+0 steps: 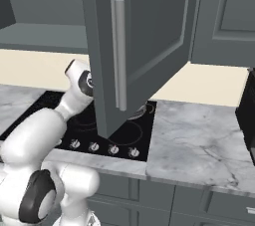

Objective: Open the cabinet and move the ladle to the pot. Then close the cabinet.

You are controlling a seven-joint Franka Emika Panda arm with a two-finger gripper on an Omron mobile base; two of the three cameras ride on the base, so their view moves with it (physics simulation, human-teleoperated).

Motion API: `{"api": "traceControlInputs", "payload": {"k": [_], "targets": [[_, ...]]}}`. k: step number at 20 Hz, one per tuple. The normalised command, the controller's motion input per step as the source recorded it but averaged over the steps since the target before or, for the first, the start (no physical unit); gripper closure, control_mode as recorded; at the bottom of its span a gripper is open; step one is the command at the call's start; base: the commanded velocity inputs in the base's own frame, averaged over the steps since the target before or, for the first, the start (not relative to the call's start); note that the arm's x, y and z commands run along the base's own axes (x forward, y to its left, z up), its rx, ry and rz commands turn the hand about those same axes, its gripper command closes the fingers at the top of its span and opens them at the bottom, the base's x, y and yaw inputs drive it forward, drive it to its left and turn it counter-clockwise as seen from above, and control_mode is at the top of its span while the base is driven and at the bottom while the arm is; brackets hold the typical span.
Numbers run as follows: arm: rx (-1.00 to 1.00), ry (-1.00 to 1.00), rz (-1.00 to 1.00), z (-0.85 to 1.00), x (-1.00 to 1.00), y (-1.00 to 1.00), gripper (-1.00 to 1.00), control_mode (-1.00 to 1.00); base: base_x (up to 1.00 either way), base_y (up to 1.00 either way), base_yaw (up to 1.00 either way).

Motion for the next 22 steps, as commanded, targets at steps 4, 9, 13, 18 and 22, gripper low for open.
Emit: {"api": "traceControlInputs", "payload": {"k": [4,9,13,18,22], "targets": [[0.11,0.0,0.0,0.74,-1.0,0.37,-1.0,-1.0,0.0,0.0,0.0],[0.04,-0.05,0.02,0.49,-1.0,0.56,-1.0,-1.0,0.0,0.0,0.0],[0.01,-0.13,0.02,0.49,-1.0,0.62,-1.0,-1.0,0.0,0.0,0.0],[0.0,-0.14,0.03,0.48,-1.0,0.62,-1.0,-1.0,0.0,0.0,0.0],[0.0,-0.17,0.04,0.32,-1.0,0.63,-1.0,-1.0,0.0,0.0,0.0]]}}
